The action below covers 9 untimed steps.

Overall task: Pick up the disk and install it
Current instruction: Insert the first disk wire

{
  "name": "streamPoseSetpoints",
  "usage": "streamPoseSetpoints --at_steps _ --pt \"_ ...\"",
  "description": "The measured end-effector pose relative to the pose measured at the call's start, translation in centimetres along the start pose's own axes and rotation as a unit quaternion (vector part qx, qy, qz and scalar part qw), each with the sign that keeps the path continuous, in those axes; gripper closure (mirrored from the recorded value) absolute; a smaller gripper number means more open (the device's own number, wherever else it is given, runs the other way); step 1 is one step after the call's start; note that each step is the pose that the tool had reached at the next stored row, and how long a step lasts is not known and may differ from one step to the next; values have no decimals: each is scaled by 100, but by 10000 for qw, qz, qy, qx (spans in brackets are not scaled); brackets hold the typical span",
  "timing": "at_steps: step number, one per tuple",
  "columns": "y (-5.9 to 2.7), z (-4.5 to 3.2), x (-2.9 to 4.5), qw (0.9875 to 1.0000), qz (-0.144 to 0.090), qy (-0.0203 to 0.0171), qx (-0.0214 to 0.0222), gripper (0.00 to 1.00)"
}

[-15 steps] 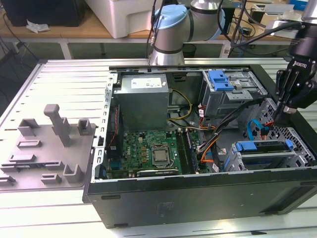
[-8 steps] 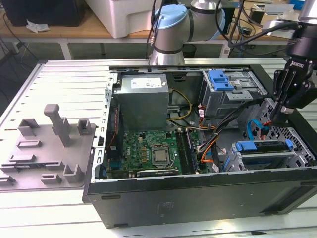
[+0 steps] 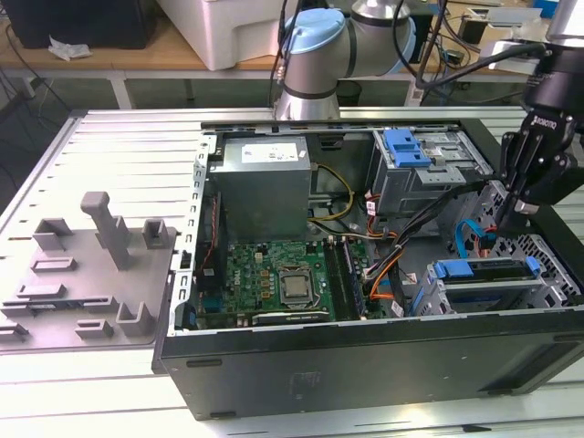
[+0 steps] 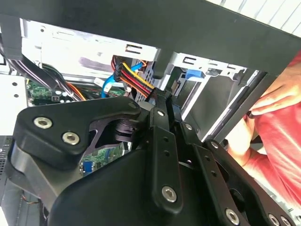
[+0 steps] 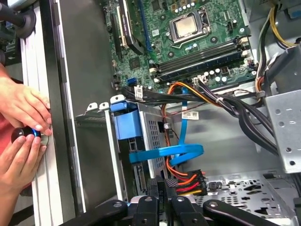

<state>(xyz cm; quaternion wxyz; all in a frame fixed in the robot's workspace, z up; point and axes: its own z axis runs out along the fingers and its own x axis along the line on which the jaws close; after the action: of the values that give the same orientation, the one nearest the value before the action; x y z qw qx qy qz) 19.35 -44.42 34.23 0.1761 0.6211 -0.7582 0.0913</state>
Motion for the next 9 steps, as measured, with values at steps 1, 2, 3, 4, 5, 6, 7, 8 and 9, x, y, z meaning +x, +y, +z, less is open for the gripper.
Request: streamPoseSetpoints --at_steps 1,2,3,4,5,6,7,8,9 --pt "1 7 18 10000 -14 -8 11 83" --pt "1 11 27 10000 -21 -16 17 83" --pt "1 15 36 10000 -29 -29 23 83" --pt "1 19 46 10000 -41 -56 32 83" --pt "0 22 51 9999 -49 -80 39 83" --pt "1 23 57 9999 -58 -114 48 83" --pt "0 24 60 9999 -66 -146 58 83" --pt "0 25 63 9998 -74 -178 67 83" --pt "0 27 66 9997 -81 -206 75 83"
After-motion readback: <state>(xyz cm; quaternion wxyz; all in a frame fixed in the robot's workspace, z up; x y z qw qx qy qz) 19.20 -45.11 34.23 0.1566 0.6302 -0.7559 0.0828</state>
